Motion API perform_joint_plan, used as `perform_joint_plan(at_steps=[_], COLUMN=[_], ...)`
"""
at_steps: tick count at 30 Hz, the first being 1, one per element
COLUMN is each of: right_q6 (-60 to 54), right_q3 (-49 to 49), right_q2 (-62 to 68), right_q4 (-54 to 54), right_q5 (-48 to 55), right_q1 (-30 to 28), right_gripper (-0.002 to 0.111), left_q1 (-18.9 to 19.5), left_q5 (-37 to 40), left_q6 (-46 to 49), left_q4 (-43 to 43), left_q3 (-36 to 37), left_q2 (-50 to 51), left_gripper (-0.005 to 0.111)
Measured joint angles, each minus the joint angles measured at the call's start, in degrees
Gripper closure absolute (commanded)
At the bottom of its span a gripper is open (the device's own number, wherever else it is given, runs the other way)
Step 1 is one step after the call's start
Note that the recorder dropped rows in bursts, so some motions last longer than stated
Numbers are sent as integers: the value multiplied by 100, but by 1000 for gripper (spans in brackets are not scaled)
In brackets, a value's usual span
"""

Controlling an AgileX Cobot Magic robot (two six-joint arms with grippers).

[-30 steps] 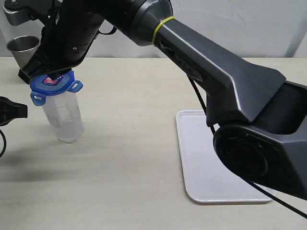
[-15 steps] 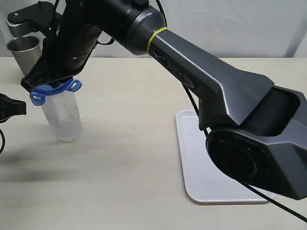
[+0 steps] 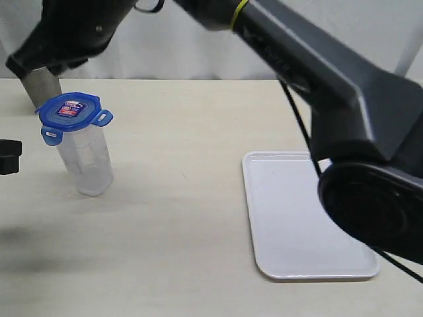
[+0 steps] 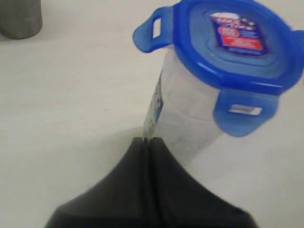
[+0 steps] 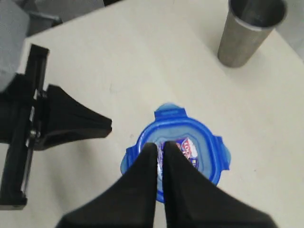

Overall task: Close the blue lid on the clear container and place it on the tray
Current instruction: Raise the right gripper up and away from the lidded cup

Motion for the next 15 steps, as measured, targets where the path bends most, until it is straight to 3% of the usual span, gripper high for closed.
perform_joint_plan(at_steps=[6,11,15], right_q6=[-131,-177,-239], right_q3=[-18,-18,-18], right_q2=[-734,-1224,-1456], right_q4=[45,86,140], right_q5=[0,0,0], right_q1=[0,0,0], right_gripper=[104,104,104], left_q1=[-108,-122,-131], left_q5=[878,844,313], left_q6=[765,765,765], left_q4=[106,1327,2200], left_q3=[60,-206,-248], left_q2=[-144,-290,-586], left_gripper=[107,106,88])
